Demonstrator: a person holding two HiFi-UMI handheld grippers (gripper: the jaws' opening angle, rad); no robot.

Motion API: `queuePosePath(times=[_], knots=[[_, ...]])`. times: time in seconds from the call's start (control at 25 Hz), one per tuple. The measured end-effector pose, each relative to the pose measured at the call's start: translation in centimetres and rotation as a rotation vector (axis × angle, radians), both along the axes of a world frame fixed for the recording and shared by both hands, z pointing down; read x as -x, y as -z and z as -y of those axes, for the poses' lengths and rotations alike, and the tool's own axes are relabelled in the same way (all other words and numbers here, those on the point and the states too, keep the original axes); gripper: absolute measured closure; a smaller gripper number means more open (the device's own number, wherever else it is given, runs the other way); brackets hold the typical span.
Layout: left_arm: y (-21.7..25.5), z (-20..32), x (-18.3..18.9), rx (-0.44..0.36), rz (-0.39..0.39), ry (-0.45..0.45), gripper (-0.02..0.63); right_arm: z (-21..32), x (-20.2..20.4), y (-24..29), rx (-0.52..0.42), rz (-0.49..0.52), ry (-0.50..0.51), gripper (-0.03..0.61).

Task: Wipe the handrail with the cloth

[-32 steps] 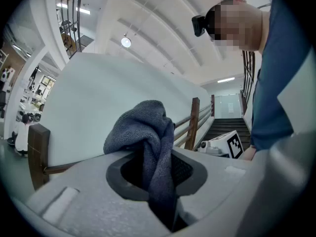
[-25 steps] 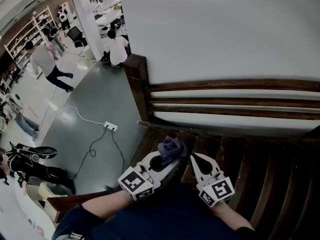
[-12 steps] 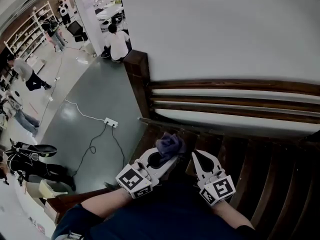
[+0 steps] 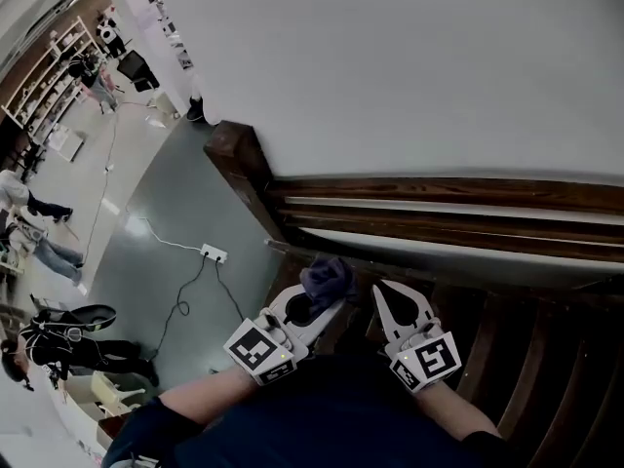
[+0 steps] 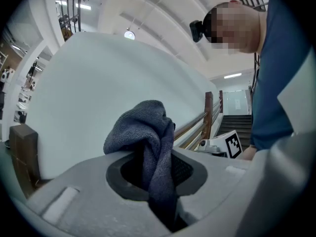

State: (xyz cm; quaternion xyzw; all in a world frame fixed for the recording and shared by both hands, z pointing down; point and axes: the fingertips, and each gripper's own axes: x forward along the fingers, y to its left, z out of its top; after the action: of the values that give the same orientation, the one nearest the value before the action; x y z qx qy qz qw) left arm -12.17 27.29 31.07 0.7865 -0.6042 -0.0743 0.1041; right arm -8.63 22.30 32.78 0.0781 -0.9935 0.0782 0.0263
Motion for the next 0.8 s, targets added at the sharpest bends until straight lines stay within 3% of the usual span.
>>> queuePosePath(times=[0.32, 0.44, 0.6, 0.8], knots=[[-1.5, 13.1, 0.5, 0.030, -0.047, -0.028, 0.535, 13.3, 2.0, -0.7, 0.003, -0.034, -0.008, 0.569], [-2.8, 15.5, 0.7, 0.048, -0.048, -0.053, 0.535, 15.7, 2.3, -1.4, 0.017, -0.050, -0.034, 0.569], [-3.9, 18.6, 1.6, 0.007, -0.073, -0.059, 0.535, 18.3, 2.7, -3.3, 0.038, -0.070, -0.078, 0.569], [-8.2, 21.7, 2.5, 0.062, -0.071, -0.050, 0.535, 20.5, 3.4, -6.0, 0.053, -0.095, -0.119, 0.569]])
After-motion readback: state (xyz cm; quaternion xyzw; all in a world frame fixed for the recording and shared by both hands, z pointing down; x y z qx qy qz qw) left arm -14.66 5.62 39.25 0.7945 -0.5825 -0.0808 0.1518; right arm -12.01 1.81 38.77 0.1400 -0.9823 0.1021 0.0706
